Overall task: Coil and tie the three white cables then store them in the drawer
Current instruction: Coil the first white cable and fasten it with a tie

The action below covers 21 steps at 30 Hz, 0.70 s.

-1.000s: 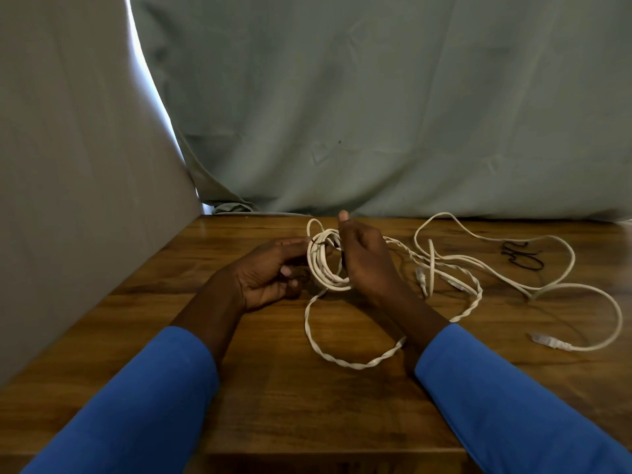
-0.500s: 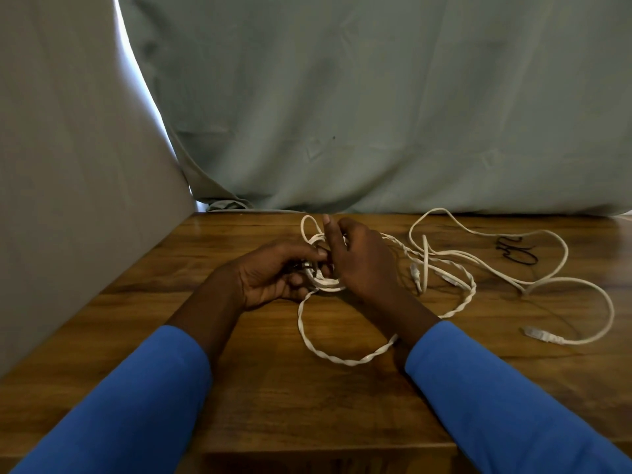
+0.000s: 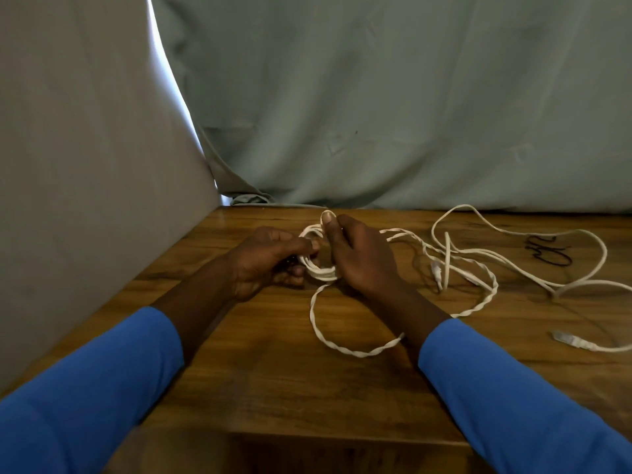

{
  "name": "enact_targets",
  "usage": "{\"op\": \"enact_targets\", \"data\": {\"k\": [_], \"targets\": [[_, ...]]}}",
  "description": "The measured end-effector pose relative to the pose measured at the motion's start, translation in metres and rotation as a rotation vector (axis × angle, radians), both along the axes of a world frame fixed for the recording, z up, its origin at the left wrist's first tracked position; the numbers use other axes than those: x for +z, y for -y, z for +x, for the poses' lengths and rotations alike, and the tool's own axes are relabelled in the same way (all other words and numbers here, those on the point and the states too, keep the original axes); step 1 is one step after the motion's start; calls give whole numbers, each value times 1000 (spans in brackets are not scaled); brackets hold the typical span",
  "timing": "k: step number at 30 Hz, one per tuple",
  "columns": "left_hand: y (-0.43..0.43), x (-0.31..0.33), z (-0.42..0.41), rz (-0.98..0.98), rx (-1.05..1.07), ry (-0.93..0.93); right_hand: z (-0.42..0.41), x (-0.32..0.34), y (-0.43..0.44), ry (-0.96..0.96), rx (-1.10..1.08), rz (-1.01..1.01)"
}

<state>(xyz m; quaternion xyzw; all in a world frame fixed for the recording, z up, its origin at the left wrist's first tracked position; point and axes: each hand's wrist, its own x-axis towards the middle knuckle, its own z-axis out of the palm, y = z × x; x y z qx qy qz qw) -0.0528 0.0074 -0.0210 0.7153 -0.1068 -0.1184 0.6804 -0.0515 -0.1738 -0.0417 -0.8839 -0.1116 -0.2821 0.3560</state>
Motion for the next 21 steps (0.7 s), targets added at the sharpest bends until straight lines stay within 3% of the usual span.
{"op": "enact_targets", "data": {"k": [7, 13, 21], "targets": [[-14, -7, 16, -164, 202, -78, 0, 1, 0, 193, 42, -27], [-13, -7, 20, -154, 178, -92, -3, -8, -8, 110, 257, -46], [-18, -6, 23, -147, 156, -116, -1, -14, -14, 263, 216, -207]]}}
